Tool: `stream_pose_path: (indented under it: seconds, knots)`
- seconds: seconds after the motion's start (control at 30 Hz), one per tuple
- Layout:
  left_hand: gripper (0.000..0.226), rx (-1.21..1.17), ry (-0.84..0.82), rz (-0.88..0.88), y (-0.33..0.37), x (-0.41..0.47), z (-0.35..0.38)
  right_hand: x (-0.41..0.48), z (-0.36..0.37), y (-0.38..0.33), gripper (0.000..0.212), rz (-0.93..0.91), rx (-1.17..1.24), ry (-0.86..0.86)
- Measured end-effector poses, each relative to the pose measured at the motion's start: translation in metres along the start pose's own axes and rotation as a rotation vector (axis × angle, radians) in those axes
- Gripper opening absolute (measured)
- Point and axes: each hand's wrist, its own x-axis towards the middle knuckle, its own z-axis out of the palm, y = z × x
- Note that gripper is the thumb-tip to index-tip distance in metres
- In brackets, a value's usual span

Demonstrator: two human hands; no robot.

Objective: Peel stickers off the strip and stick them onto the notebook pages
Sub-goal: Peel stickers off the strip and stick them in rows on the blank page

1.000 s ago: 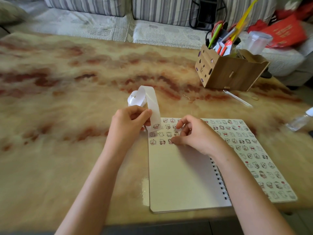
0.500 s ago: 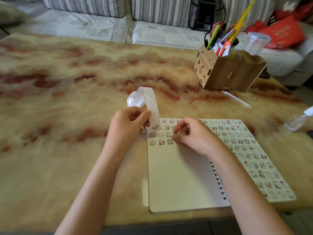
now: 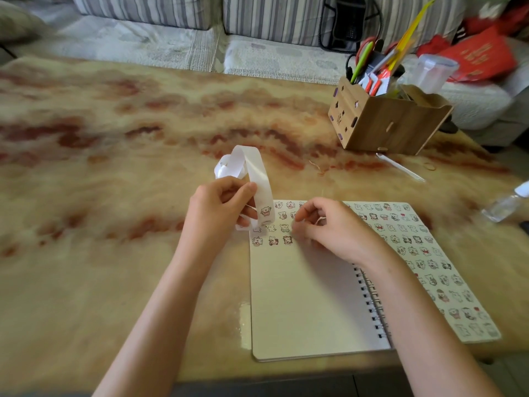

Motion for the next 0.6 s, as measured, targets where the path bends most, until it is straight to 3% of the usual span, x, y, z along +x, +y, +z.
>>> stream_pose_path:
  seconds: [0.2,0.6]
  knots:
    - [0.019,-0.019,0.008,0.010,0.001,0.000,0.002,-0.008,0.004,-0.022,0.014,-0.293,0.203,0.189]
    - [0.023,-0.044,-0.004,0.046,0.003,-0.002,0.006,-0.006,0.015,-0.026,0.011,-0.331,0.288,0.214]
